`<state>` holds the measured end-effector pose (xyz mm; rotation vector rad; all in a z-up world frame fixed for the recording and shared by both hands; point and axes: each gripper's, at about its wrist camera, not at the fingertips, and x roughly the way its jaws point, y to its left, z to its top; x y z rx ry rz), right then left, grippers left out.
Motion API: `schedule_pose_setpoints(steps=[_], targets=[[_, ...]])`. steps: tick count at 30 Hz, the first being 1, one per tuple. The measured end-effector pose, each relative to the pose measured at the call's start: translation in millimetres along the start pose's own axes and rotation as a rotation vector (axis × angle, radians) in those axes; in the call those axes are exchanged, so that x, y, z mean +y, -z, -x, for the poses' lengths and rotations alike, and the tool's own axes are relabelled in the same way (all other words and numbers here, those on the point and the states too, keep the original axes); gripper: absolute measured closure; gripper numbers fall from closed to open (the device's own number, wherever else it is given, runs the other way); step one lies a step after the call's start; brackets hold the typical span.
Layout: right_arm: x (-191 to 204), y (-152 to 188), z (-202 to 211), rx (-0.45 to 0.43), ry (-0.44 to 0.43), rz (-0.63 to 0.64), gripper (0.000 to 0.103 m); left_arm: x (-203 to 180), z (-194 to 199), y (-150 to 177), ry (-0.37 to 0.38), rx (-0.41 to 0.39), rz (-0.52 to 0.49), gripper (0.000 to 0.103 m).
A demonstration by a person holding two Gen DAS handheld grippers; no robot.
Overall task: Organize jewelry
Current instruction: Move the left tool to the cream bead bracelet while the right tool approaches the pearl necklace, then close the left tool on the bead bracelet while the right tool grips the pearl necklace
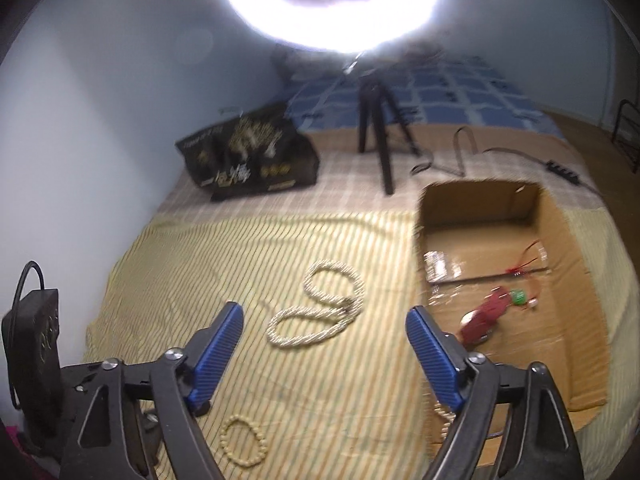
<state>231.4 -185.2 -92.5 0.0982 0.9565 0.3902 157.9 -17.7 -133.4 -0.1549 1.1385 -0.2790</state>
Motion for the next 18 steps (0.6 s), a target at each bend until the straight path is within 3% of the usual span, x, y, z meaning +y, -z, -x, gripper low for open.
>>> schedule_pose_setpoints(steps=[2,4,9,18], targets=[[7,3,-12,0.035,-0.001,0.010,0.025,3,-7,8,0.002,0.028,-0.005,0.059],[9,6,-23,0.065,-0.006,0.001,0.033,6,-13,14,0.005,0.057,-0.004,0.069],[7,10,-50,0.151,-0.035,-0.073,0.053,14,-26,28,0.006,0.110,-0.002,0.076],[6,17,-90,0.241,-0.022,-0.146,0.064,19,-43,41,-0.003,0.164,-0.010,0.079]])
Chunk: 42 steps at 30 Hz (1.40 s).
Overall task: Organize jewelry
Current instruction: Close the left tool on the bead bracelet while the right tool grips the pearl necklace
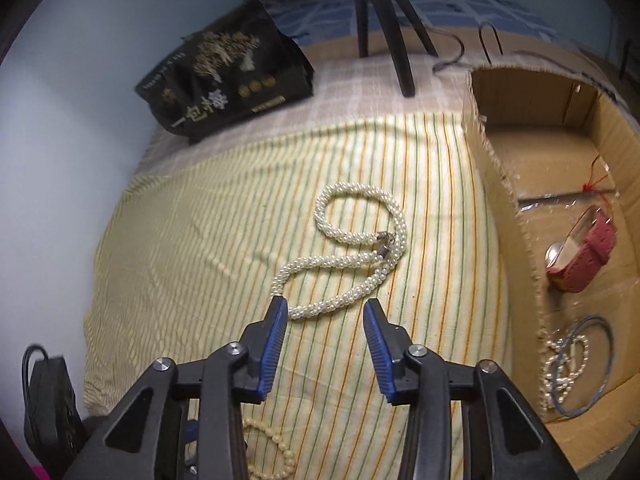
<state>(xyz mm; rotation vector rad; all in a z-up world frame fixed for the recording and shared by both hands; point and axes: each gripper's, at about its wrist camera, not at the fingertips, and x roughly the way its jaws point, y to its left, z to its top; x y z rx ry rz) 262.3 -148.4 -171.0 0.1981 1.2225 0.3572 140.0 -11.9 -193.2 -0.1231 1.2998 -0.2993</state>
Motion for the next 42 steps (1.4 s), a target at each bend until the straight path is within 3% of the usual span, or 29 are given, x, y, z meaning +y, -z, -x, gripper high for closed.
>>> schedule_pose_setpoints(steps=[14,22,24,27,35,42], targets=[[-8,-9,-35,0.018,0.088,-0.043,0.070,-16,-20,-4,-0.049,-0.007,-0.060,0.080],[-2,-14,-47,0.015,0.128,-0.014,0.074,-38,-32,-14,-0.090,-0.057,-0.089,0.095],[1,-14,-48,0.010,0.140,-0.003,0.082,-40,-33,-15,-0.096,-0.065,-0.089,0.097],[-2,-13,-47,-0.007,0.136,-0.015,0.096,-42,-35,-17,-0.097,-0.072,-0.084,0.098],[-8,-10,-28,-0.057,0.076,-0.049,0.098,-28,-12,-10,-0.075,-0.102,-0.056,0.098],[-1,-10,10,-0.126,0.025,-0.027,0.098,-27,28,-8,-0.027,-0.174,-0.021,0.098]])
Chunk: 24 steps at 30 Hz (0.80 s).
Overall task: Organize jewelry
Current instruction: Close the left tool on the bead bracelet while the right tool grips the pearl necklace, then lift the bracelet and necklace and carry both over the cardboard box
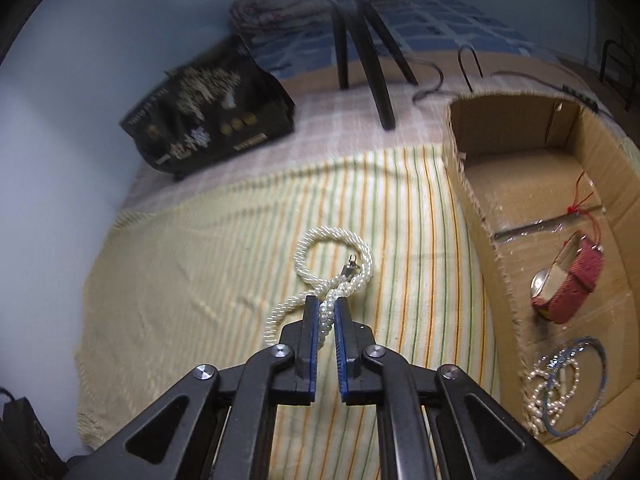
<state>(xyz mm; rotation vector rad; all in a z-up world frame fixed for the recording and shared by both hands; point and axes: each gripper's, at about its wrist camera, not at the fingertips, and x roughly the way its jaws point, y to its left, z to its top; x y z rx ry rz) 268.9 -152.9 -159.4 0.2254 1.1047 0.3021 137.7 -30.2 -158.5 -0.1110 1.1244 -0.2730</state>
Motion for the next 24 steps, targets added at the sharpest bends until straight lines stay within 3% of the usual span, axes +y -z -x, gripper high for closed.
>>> schedule_pose_setpoints(steps=[11,24], targets=[[22,1,53,-0.100,-0.058,0.065,0.098,-10,42,-9,0.057,-0.078,0.023,0.098],[35,-8,109,-0.226,-0.096,0.124,0.098,-24,55,-24,0.103,-0.132,0.016,0.098]])
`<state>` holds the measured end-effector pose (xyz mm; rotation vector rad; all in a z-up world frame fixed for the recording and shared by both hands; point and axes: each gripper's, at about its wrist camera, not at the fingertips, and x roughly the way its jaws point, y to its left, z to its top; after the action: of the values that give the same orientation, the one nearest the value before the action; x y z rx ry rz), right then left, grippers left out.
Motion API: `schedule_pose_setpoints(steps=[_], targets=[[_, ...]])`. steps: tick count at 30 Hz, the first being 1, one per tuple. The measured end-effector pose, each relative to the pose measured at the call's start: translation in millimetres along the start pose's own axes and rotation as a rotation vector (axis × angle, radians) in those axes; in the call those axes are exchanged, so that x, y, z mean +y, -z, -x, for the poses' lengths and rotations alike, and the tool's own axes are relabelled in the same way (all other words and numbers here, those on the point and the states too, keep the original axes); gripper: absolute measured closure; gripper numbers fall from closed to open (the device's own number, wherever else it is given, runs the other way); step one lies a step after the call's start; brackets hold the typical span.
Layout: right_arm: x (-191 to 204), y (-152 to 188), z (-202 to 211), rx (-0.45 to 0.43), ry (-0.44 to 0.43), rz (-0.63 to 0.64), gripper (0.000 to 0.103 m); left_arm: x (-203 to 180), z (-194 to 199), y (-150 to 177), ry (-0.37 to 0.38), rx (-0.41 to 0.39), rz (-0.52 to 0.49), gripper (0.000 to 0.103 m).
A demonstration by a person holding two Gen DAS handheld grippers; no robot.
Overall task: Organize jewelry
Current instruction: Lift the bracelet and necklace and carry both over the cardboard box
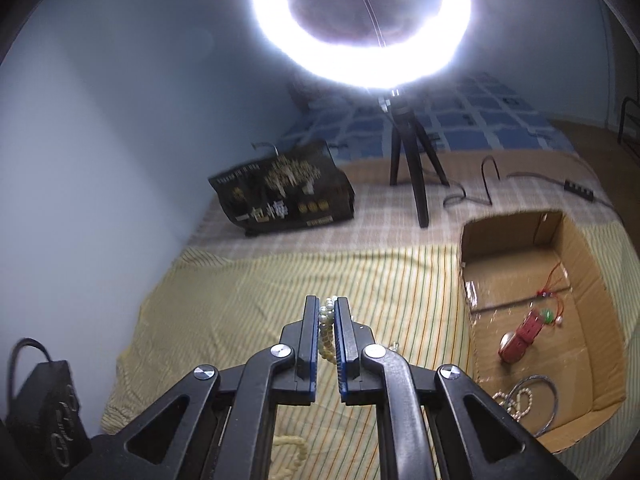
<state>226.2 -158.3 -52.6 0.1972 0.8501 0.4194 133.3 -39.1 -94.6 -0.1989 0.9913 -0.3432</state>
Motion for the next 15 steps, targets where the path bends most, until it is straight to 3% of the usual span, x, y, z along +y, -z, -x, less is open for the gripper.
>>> schedule_pose_setpoints(steps=[15], targets=[[-18,-27,62,-0.141,0.001,-0.003,0.099,-39,3,-25,0.066,-0.044,-0.038,0.098]])
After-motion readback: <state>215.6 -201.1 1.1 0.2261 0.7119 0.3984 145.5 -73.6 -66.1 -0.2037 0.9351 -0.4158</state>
